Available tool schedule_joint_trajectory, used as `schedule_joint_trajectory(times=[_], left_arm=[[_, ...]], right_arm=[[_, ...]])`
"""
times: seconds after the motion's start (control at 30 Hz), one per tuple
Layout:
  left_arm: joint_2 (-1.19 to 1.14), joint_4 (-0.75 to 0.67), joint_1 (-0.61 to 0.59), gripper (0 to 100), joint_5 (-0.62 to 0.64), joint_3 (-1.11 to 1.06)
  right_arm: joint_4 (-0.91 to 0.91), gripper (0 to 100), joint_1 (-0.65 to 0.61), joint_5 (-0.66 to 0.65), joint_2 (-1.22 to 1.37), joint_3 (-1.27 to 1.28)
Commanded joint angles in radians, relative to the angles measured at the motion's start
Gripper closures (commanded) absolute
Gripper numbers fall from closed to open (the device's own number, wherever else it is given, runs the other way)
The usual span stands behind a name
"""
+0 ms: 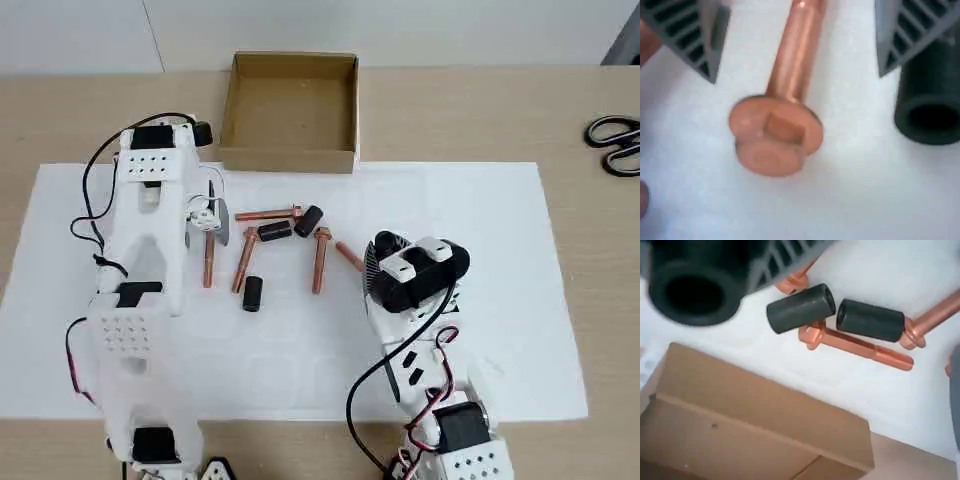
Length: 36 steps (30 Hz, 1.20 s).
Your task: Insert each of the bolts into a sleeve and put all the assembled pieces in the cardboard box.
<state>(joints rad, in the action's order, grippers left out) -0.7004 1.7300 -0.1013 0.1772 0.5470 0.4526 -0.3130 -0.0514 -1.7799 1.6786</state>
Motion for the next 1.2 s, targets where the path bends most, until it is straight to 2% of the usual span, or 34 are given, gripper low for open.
schedule_joint_trajectory(times=[0.0, 0.33, 0.4, 0.53, 0.83, 1.07, 1.17], left_arm=[[0.005, -0.021, 0.026, 80, -0.005, 0.035], [-0.112, -0.057, 0.026, 80, 0.000, 0.041], [-0.117, -0.054, 0.029, 83, 0.003, 0.070], [-0.114, -0.049, 0.029, 100, 0.003, 0.159], [-0.106, 0.025, 0.026, 99, 0.046, 0.326], [0.160, 0.025, 0.075, 99, 0.041, 0.254], [0.347, 0.025, 0.098, 99, 0.041, 0.168]], right_arm=[[0.004, 99.4, 0.001, 0.000, -0.013, 0.005], [0.124, 99.4, 0.001, 0.002, -0.021, 0.005], [0.122, 99.4, 0.001, 0.002, -0.021, 0.005], [0.120, 99.4, 0.001, 0.002, -0.021, 0.005], [0.122, 99.4, 0.001, 0.000, -0.021, 0.005], [0.116, 99.2, -0.005, 0.003, -0.022, 0.005], [0.041, 99.2, -0.005, 0.003, -0.022, 0.005]])
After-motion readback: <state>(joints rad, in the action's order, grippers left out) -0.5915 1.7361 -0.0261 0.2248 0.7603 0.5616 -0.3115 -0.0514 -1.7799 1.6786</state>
